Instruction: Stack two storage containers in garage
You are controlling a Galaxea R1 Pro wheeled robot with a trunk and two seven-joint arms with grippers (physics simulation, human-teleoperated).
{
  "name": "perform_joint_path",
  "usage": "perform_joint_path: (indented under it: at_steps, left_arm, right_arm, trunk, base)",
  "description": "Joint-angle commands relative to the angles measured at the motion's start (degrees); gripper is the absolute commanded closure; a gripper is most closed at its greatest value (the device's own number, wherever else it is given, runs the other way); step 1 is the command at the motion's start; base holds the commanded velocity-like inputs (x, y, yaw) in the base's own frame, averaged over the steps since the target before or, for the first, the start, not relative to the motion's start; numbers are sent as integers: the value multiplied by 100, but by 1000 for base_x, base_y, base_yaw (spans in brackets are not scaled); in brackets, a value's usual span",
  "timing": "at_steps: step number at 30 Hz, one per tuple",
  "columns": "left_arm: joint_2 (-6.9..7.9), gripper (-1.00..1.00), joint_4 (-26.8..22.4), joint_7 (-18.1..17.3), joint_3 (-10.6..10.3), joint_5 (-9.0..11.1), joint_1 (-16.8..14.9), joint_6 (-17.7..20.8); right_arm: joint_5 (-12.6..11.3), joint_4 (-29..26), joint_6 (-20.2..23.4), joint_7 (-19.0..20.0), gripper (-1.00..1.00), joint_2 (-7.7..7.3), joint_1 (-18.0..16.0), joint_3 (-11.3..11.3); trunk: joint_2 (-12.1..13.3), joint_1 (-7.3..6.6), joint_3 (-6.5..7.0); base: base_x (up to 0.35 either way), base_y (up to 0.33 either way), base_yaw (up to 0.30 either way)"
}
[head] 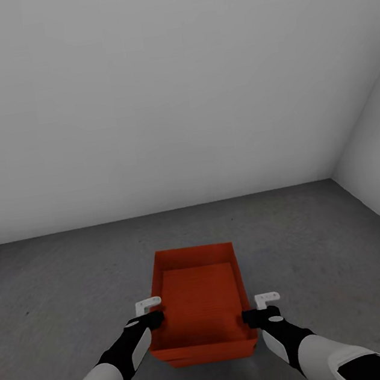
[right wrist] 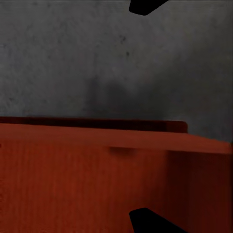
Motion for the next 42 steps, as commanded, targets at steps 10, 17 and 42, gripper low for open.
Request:
perform_joint_path:
  at_steps: [10,17,42]
  left_arm:
    - [12,-100,-3,45,-49,49,0,32]
    - [26,-100,17,45,-44,47,0,37]
    - [1249,-100,1503,-41,-12,579,0,10]
  right_arm:
    - [-54,6,-61,-47,-100,-7,-4,48]
    - [-48,6,-78,-48,-100,-15,-4,54]
    - [-53,539,-13,63,-100,-1172,-45,84]
  trunk:
    - [401,-221,176]
    - [681,-374,302]
    - [1684,-924,750]
  base:
    - [0,0,0]
    - [0,0,0]
    - [0,0,0]
